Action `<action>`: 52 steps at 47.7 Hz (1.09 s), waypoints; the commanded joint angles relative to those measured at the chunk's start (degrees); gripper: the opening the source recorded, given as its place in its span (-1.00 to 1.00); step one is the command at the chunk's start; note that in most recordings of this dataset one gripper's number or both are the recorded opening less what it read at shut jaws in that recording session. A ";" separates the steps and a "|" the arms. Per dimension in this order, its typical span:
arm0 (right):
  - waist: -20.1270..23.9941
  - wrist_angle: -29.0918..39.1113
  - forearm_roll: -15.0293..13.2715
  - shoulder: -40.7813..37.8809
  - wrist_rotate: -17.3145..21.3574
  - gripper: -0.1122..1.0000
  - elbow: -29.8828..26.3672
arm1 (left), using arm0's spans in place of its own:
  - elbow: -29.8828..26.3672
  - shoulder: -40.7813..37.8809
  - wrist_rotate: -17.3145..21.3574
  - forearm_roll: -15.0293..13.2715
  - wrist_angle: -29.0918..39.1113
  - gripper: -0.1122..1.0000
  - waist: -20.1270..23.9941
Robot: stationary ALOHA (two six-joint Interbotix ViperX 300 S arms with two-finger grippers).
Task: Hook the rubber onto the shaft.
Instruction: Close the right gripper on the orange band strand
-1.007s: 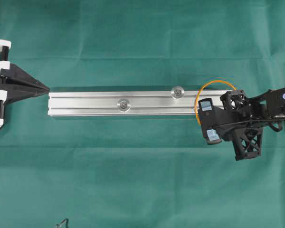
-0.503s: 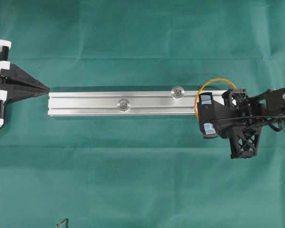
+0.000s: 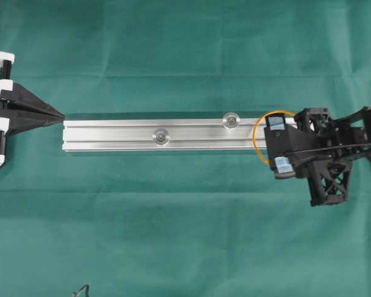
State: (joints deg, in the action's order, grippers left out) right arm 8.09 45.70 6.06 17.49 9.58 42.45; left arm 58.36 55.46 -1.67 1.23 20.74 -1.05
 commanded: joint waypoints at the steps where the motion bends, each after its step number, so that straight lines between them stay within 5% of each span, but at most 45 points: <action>1: 0.09 2.55 -1.32 2.37 0.09 -0.66 -2.64 | -1.58 -0.44 0.09 0.18 -0.26 -0.80 -0.18; 18: -0.44 13.62 -6.77 6.59 0.18 -0.66 -8.88 | -1.58 -0.44 0.09 0.18 -0.26 -0.80 -0.09; 52: -0.53 18.28 -6.94 6.42 0.18 -0.66 -12.92 | -1.58 -0.44 0.09 0.18 -0.26 -0.80 -0.09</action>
State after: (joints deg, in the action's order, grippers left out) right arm 7.73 64.25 -0.79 23.91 9.58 31.38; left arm 58.36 55.46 -1.67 1.23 20.74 -1.05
